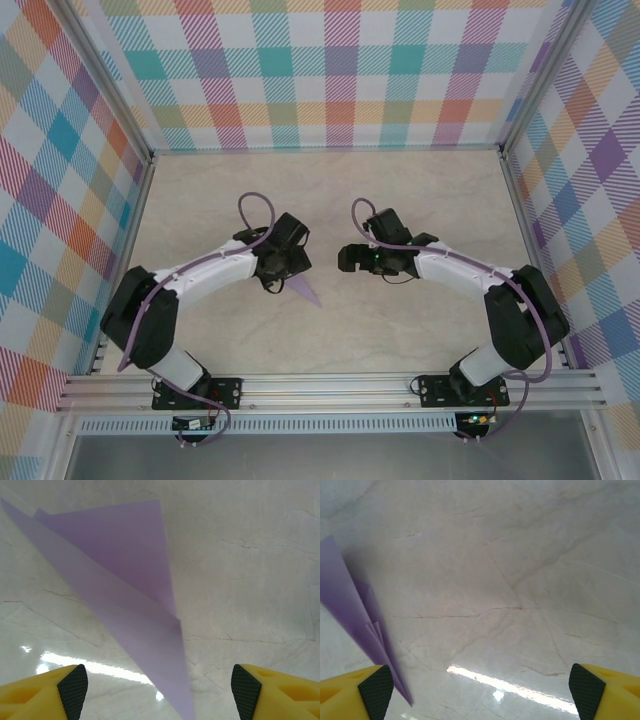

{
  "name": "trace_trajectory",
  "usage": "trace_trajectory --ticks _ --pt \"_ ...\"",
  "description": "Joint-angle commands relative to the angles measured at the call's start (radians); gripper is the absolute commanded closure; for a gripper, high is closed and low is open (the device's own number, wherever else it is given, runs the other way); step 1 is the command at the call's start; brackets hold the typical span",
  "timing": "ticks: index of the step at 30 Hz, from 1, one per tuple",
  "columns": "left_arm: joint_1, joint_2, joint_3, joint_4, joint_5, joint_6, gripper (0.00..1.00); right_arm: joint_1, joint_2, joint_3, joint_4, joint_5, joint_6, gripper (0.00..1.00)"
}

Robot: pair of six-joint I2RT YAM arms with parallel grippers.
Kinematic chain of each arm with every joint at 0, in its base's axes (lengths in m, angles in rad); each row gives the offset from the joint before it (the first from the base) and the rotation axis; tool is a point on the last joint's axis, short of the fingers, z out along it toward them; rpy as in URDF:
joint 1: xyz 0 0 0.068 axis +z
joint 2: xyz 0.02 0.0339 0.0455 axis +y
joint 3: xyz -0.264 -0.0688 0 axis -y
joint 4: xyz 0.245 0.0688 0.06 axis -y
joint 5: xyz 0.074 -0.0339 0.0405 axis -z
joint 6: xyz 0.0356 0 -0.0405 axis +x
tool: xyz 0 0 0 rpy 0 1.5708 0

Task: Fold a paper plane with a square sheet of paper (pick it up from the middle)
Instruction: Turn over a paper plane at the center of the table.

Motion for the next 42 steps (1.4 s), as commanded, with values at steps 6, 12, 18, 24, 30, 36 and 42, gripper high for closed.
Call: trace_trajectory --ticks 6,12,18,24,30,36,42 --pt "-0.019 0.135 0.116 -0.136 -0.085 -0.067 0.34 -0.011 -0.032 -0.011 -0.004 0.037 0.006 0.07" --pt "-0.019 0.191 0.145 -0.174 -0.094 -0.08 0.38 -0.012 -0.022 -0.011 -0.006 0.03 0.003 0.07" --pt "-0.021 0.168 0.146 -0.218 -0.143 -0.108 0.44 -0.013 -0.011 -0.008 -0.012 0.024 0.007 0.07" --pt "-0.022 0.142 0.119 -0.208 -0.163 -0.129 0.56 -0.013 0.002 0.006 -0.022 0.023 0.012 0.08" --pt "-0.022 0.158 0.114 -0.194 -0.16 -0.13 0.74 -0.013 0.007 0.012 -0.028 0.015 0.016 0.09" --pt "-0.022 0.155 0.15 -0.216 -0.193 -0.115 0.96 -0.013 -0.006 0.016 -0.039 0.019 0.021 0.09" --pt "-0.023 0.074 0.226 -0.214 -0.158 -0.025 1.0 -0.034 -0.06 0.041 -0.111 0.058 0.045 0.08"
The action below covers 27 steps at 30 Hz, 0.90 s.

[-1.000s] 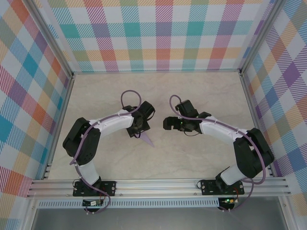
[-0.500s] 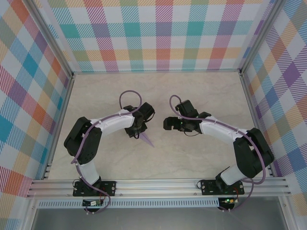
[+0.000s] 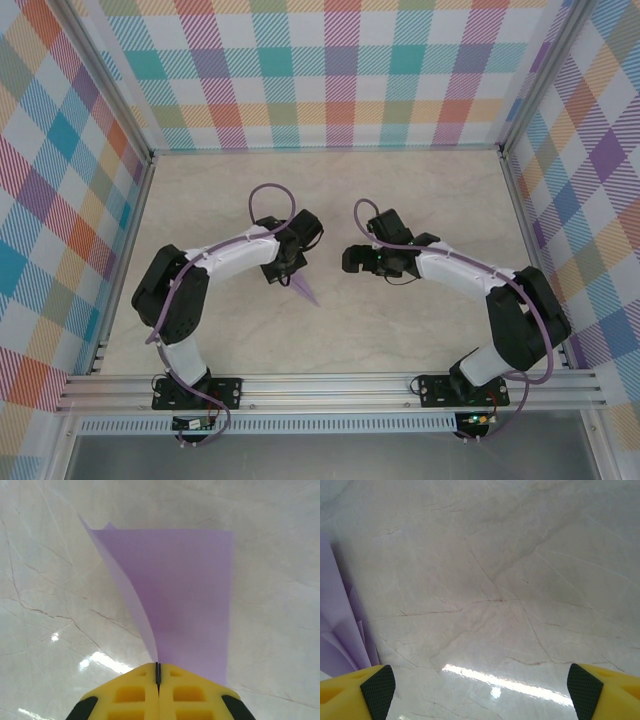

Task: Fold a paper plane with a square sheet of paper (pick it up from the middle)
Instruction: Turn over a paper plane at the center of the table.

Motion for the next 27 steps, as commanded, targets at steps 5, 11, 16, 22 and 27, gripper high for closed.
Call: trace_trajectory --ticks 5,11,16,22,27 --pt "-0.013 -0.15 0.125 0.072 0.165 0.18 1.0 -0.062 -0.14 0.059 -0.124 0.058 0.04 0.09" --pt "-0.013 -0.166 0.099 0.299 0.377 0.266 1.0 -0.097 -0.229 0.082 -0.17 0.077 0.038 0.08" --pt "-0.013 -0.11 -0.002 0.49 0.45 0.244 1.0 -0.1 -0.232 0.07 -0.148 0.02 0.041 0.09" --pt "-0.012 -0.067 -0.164 0.751 0.484 0.199 1.0 -0.101 -0.184 0.028 -0.05 -0.148 0.035 0.2" --pt "-0.013 -0.078 -0.28 0.827 0.45 0.165 1.0 -0.097 -0.12 0.009 0.01 -0.271 0.023 0.39"
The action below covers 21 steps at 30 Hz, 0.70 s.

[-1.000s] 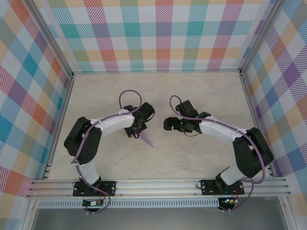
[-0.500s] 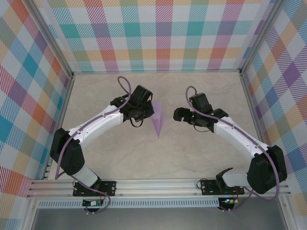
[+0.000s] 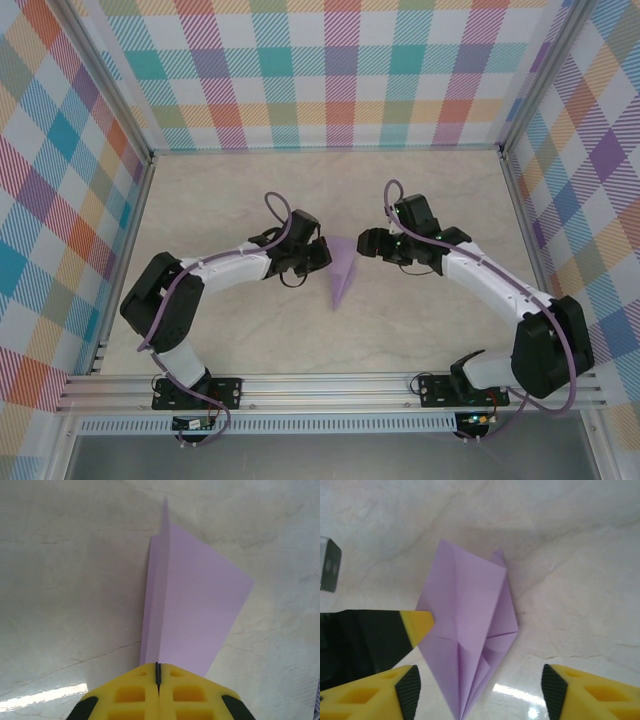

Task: Fold a paper plane with a square sheet of paper (pick it up from the middle)
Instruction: Turn over a paper plane at the center of the table.

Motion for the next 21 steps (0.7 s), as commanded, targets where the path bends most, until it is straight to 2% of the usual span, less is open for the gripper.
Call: trace_trajectory --ticks 1,5,9,15,21 --pt "-0.013 -0.016 -0.054 0.116 -0.017 -0.032 1.0 0.003 0.043 -0.024 0.059 -0.125 -0.007 0.42" --pt "-0.012 -0.016 -0.12 0.122 -0.058 -0.058 1.0 0.059 0.106 -0.017 0.059 -0.116 -0.018 0.48" --pt "-0.009 -0.029 -0.185 0.145 -0.073 -0.076 1.0 0.129 0.159 -0.012 0.058 -0.071 -0.012 0.5" --pt "-0.009 -0.048 -0.22 0.159 -0.079 -0.079 1.0 0.219 0.232 0.018 0.045 -0.021 -0.02 0.54" --pt "-0.01 -0.044 -0.23 0.166 -0.077 -0.083 1.0 0.268 0.254 0.042 0.027 0.024 -0.025 0.59"
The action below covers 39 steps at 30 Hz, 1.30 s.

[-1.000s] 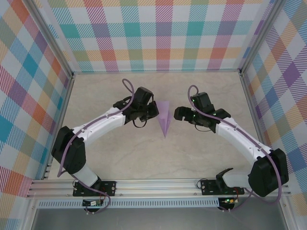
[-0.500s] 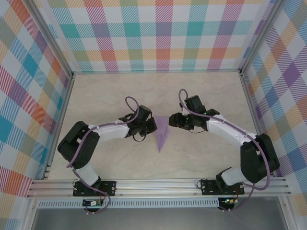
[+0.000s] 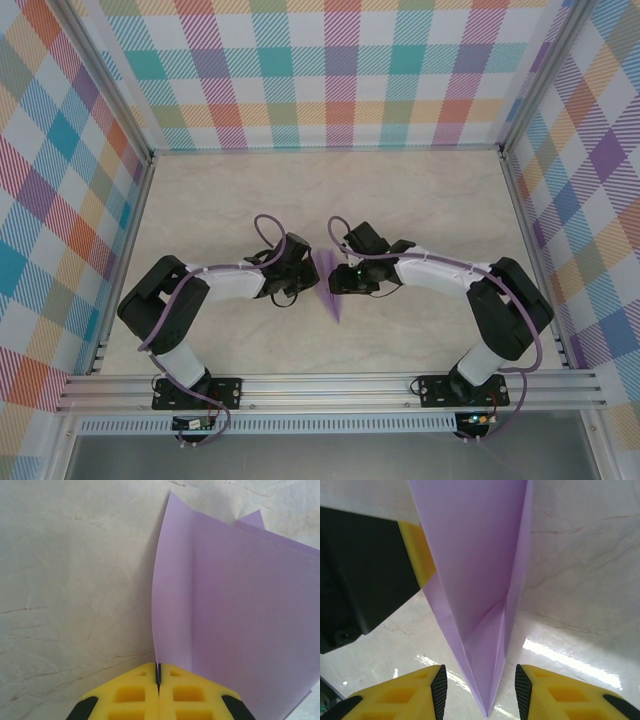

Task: Fold a paper plane with a square sheet of paper (pick it up from the middle)
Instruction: Turn over a paper plane at the center of the table, then move the paper plane to the center of the table.

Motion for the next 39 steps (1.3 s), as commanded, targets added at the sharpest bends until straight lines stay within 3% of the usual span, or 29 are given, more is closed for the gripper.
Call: trace_trajectory --ticks 1,8,14,27,39 --pt "-0.01 -0.029 -0.017 0.026 -0.019 -0.007 1.0 0.021 0.005 0.048 -0.017 0.053 -0.013 0.6" --pt "-0.01 -0.036 -0.017 0.033 -0.004 -0.005 1.0 0.055 -0.001 0.061 -0.031 0.12 -0.013 0.66" --pt "-0.01 -0.041 -0.02 0.065 0.034 -0.007 1.0 0.075 0.049 0.085 -0.036 0.1 -0.019 0.58" --pt "-0.01 -0.055 -0.03 0.079 0.045 -0.013 1.0 0.084 0.098 0.086 -0.058 0.13 0.024 0.56" --pt "-0.009 -0.057 -0.033 0.081 0.047 -0.015 1.0 0.088 0.147 0.12 -0.056 0.161 0.105 0.66"
